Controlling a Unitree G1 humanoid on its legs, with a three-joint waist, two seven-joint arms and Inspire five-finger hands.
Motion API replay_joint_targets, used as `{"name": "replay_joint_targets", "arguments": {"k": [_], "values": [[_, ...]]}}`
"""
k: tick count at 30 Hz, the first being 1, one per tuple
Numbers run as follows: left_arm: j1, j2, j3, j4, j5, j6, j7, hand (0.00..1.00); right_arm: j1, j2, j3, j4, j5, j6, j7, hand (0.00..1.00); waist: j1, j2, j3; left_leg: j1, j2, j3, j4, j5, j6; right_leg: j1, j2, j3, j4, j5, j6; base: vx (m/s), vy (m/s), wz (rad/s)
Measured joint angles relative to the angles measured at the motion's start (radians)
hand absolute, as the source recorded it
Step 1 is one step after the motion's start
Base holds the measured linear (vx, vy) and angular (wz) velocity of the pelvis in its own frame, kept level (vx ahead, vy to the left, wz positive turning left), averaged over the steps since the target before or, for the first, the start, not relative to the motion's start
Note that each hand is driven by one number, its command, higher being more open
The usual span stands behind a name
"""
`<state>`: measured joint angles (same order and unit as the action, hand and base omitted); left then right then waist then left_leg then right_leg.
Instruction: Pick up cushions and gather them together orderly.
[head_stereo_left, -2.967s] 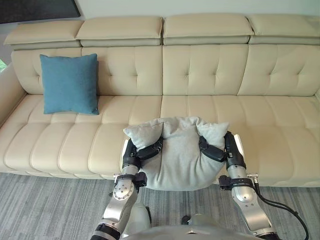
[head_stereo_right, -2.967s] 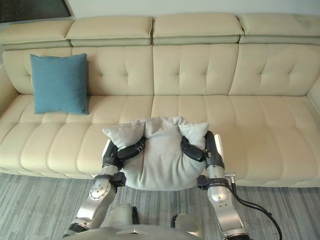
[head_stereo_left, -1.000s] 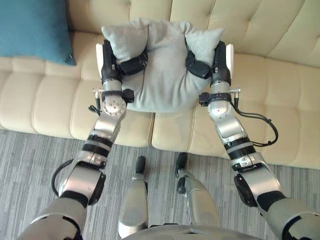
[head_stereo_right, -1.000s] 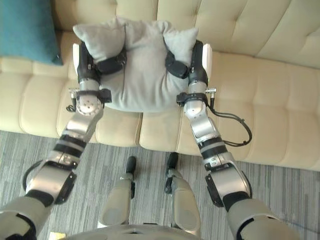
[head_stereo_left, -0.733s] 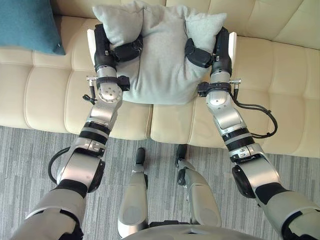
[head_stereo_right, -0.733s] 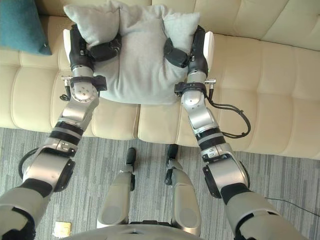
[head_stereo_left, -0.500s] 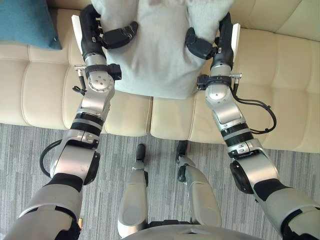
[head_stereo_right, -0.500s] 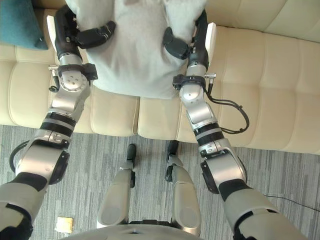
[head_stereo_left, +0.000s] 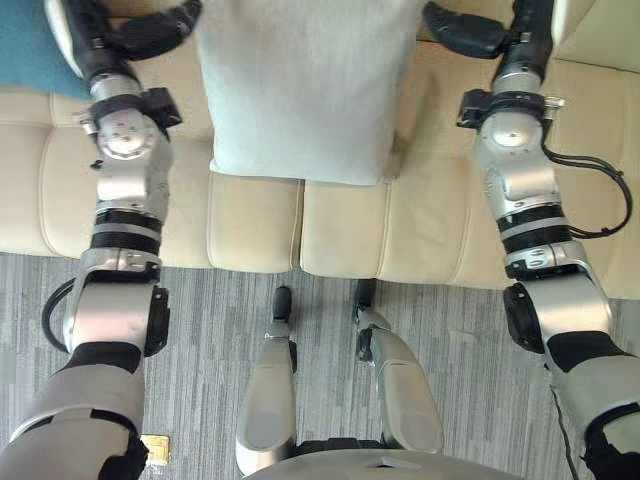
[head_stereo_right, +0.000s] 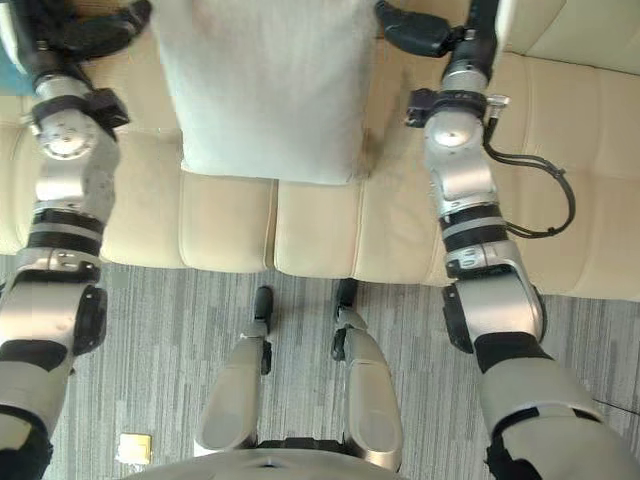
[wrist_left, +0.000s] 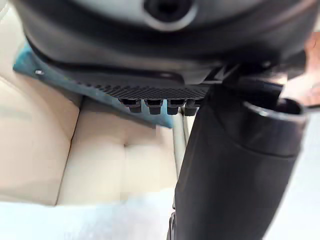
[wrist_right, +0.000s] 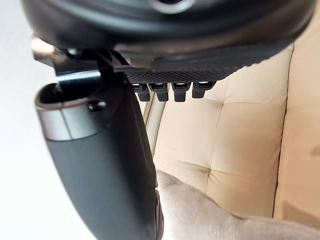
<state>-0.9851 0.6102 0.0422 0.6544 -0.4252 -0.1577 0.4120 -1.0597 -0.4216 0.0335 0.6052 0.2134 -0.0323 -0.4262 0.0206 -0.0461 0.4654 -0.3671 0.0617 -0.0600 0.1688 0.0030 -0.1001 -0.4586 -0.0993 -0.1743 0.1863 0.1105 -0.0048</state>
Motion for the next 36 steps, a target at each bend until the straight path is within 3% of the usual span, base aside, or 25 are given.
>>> {"name": "replay_joint_targets", "arguments": {"k": [2, 7, 10, 14, 17, 20, 23, 28, 36], "values": [[0.063, 0.006, 0.046, -0.048, -0.011, -0.016, -0.008, 1.0, 0.056, -0.016, -0.033, -0.02, 0.021, -0.012, 0.009, 1.0, 0.003, 0.002, 0.0, 0.017, 0.001, -0.001, -0.011, 0.003, 0.0, 0.015, 0.002, -0.001, -0.004, -0.001, 0.0, 0.03, -0.003, 0.02], [0.384, -0.044, 0.175, -0.21, -0.024, -0.041, -0.05, 1.0, 0.391, -0.018, -0.135, -0.185, 0.066, -0.036, 0.054, 1.0, 0.014, 0.011, -0.007, 0.067, 0.001, -0.003, -0.068, 0.02, 0.005, 0.052, 0.004, -0.004, -0.024, -0.009, 0.005, 0.03, -0.013, 0.04], [0.632, -0.217, 0.217, -0.22, -0.026, -0.041, -0.08, 1.0, 0.673, 0.062, -0.175, -0.292, 0.063, -0.037, 0.109, 1.0, 0.016, 0.03, -0.045, 0.084, 0.002, -0.002, -0.096, 0.025, 0.007, 0.062, 0.006, -0.005, -0.034, -0.012, 0.01, 0.05, -0.013, 0.01], [0.895, -0.434, 0.184, -0.218, -0.006, -0.021, -0.152, 1.0, 0.956, 0.22, -0.168, -0.35, 0.04, -0.038, 0.184, 1.0, 0.017, 0.03, -0.083, 0.123, 0.008, 0.008, -0.112, 0.018, 0.01, 0.101, 0.013, -0.002, -0.048, -0.021, 0.016, 0.05, -0.007, -0.02], [1.062, -0.533, 0.129, -0.171, 0.056, -0.004, -0.215, 1.0, 1.152, 0.307, -0.129, -0.351, -0.018, -0.038, 0.243, 1.0, 0.025, 0.03, -0.148, 0.157, 0.015, 0.031, -0.11, -0.01, 0.02, 0.138, 0.018, 0.008, -0.058, -0.036, 0.025, 0.05, 0.012, -0.12], [1.139, -0.572, 0.127, -0.088, 0.096, 0.016, -0.254, 1.0, 1.273, 0.335, -0.073, -0.327, -0.095, -0.038, 0.28, 1.0, 0.024, 0.03, -0.221, 0.194, 0.023, 0.049, -0.11, -0.028, 0.02, 0.175, 0.021, 0.015, -0.07, -0.044, 0.031, 0.08, 0.036, -0.16], [1.182, -0.589, 0.127, 0.04, 0.164, 0.019, -0.306, 1.0, 1.359, 0.376, -0.048, -0.192, -0.201, -0.041, 0.329, 1.0, 0.021, 0.028, -0.308, 0.255, 0.038, 0.087, -0.115, -0.051, 0.017, 0.238, 0.025, 0.013, -0.079, -0.061, 0.037, 0.06, 0.03, -0.03], [1.183, -0.608, 0.126, 0.125, 0.218, 0.027, -0.333, 1.0, 1.356, 0.392, -0.056, -0.002, -0.235, -0.039, 0.344, 1.0, 0.02, 0.037, -0.358, 0.319, 0.038, 0.128, -0.144, -0.054, 0.016, 0.29, 0.024, 0.026, -0.106, -0.061, 0.042, 0.05, 0.036, -0.09], [1.163, -0.605, 0.128, 0.233, 0.301, 0.037, -0.348, 1.0, 1.309, 0.4, -0.138, 0.149, -0.251, -0.037, 0.35, 1.0, 0.019, 0.043, -0.404, 0.43, 0.044, 0.226, -0.146, -0.082, 0.011, 0.357, 0.033, 0.106, -0.12, -0.057, 0.055, 0.08, 0.053, -0.32]]}}
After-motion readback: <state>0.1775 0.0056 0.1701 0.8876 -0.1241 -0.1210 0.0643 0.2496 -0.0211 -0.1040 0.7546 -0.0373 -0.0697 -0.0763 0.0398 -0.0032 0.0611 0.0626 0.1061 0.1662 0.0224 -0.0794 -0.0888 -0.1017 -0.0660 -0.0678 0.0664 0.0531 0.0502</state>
